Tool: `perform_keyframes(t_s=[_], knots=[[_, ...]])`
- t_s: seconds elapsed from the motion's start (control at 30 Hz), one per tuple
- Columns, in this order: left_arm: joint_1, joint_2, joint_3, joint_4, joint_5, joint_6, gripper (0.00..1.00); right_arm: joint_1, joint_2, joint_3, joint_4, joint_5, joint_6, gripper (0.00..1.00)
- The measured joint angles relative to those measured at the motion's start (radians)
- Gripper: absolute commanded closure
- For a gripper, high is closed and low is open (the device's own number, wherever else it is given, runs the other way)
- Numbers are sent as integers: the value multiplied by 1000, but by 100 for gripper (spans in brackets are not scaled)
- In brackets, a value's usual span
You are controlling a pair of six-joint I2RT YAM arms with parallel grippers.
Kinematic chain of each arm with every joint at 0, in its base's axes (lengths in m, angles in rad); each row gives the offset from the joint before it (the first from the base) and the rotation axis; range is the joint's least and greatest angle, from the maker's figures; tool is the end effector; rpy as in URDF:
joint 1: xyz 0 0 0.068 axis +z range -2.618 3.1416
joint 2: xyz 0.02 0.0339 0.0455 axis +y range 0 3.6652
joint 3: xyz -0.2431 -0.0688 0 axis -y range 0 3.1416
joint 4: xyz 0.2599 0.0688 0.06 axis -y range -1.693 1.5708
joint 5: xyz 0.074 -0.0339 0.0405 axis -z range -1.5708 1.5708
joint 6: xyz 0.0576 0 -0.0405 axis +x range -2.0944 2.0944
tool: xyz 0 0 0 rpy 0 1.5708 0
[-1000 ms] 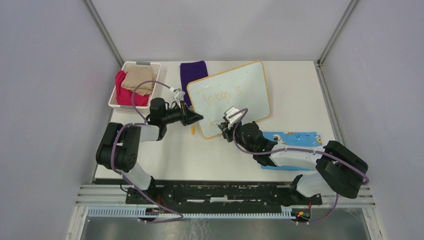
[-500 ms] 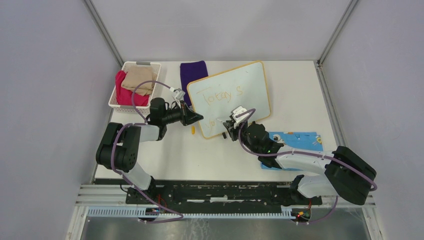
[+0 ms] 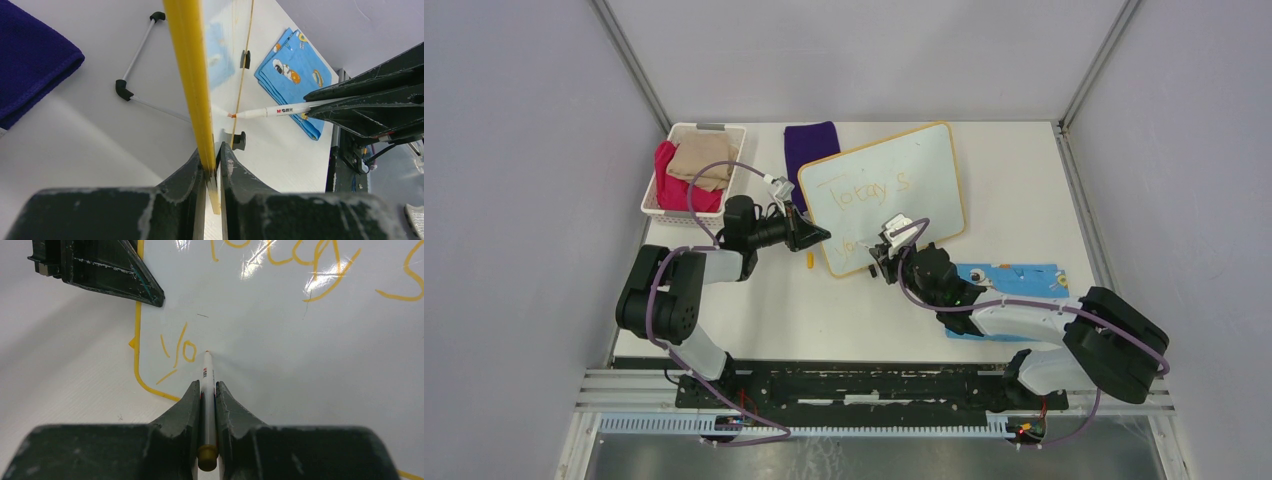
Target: Write a sentence on the whiteboard
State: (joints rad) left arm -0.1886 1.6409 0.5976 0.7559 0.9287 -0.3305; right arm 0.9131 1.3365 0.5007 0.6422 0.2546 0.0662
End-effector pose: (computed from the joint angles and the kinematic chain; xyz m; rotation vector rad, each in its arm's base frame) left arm 0.3094 -0.1060 0.1309 0.5416 1.8341 -1.2105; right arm 0.2008 0.2362 0.1724 -0.5585 1.6939 0.4862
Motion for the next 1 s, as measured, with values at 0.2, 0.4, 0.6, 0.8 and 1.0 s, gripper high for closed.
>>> perform_keyframes(t_s=[0.2,0.4,0.6,0.8,1.0], knots=[[0,0,0,0,0,0,98,0,0,0,0,0,1,100],[0,0,0,0,0,0,98,1,0,-19,10,0,10,100],[0,0,0,-1,0,0,98,1,-9,-48,16,-2,18,100],[-1,0,0,-1,0,0,98,-5,-23,-61,11,10,19,100],[-1,0,2,-4,-2,1,98,-19,-32,-60,6,11,18,100]])
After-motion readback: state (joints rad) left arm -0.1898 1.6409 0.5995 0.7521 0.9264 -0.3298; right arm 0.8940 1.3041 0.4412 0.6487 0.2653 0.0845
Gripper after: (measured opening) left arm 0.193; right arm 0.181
